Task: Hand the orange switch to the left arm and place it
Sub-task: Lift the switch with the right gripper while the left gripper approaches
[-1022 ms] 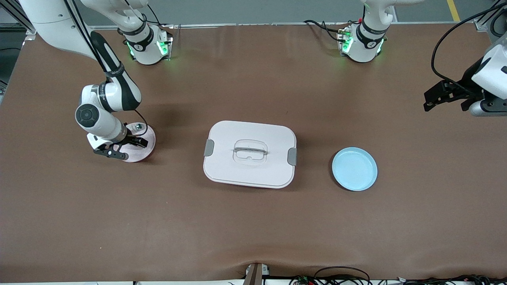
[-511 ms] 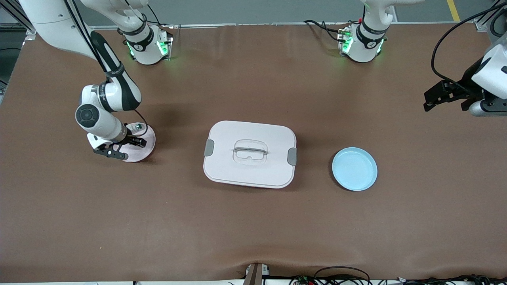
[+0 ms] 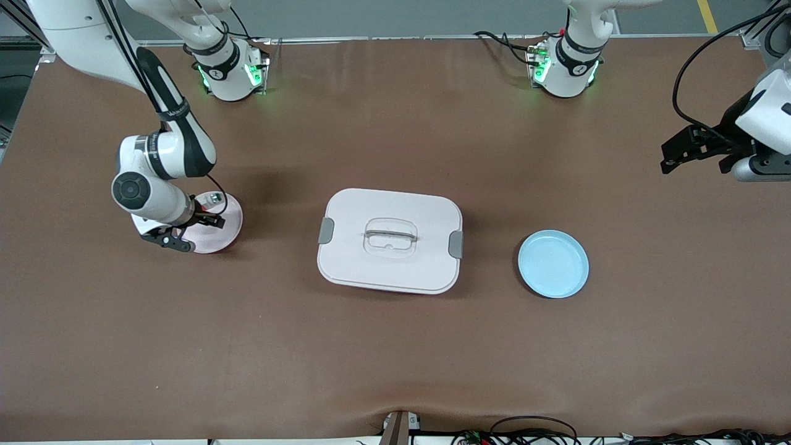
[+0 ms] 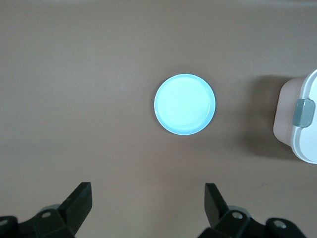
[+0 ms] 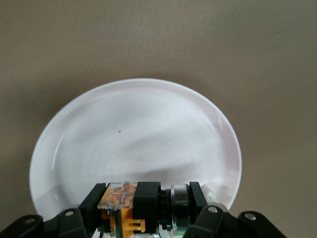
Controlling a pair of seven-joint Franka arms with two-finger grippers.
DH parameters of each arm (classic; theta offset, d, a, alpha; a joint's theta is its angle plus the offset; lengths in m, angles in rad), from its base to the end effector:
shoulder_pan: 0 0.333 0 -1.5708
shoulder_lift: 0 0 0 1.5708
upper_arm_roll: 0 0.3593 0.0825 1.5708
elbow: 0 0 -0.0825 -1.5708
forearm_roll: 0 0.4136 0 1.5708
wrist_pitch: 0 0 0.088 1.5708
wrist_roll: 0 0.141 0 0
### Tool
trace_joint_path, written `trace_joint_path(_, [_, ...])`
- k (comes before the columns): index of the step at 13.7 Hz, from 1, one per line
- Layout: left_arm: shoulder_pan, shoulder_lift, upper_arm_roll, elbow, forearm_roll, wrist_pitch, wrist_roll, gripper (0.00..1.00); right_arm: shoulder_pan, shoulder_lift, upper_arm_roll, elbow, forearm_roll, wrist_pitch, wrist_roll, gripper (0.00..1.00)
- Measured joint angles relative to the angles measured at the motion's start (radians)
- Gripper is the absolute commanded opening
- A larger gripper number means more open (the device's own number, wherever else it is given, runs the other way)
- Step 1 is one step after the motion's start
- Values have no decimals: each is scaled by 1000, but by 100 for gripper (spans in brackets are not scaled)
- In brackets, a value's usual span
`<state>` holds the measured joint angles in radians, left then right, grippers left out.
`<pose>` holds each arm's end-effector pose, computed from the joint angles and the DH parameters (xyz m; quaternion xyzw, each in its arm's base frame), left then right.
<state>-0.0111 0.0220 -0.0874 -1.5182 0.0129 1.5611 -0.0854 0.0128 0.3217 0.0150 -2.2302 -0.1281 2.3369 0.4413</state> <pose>0.5895 -0.0558 0.6464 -0.9999 0.0064 -0.0110 0.0045 0.5465 0.0103 0.1936 0.9812 -0.1558 -0.0950 0.0625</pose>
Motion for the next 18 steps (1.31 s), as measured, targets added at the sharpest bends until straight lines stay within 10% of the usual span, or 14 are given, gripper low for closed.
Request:
trace_joint_path(6, [-4, -4, -25, 55, -138, 0, 0, 100, 31, -42, 14, 231, 286, -377, 66, 0])
trace_joint_path(18, [0, 66, -23, 64, -724, 6, 0, 100, 313, 9, 21, 634, 650, -498, 855, 0])
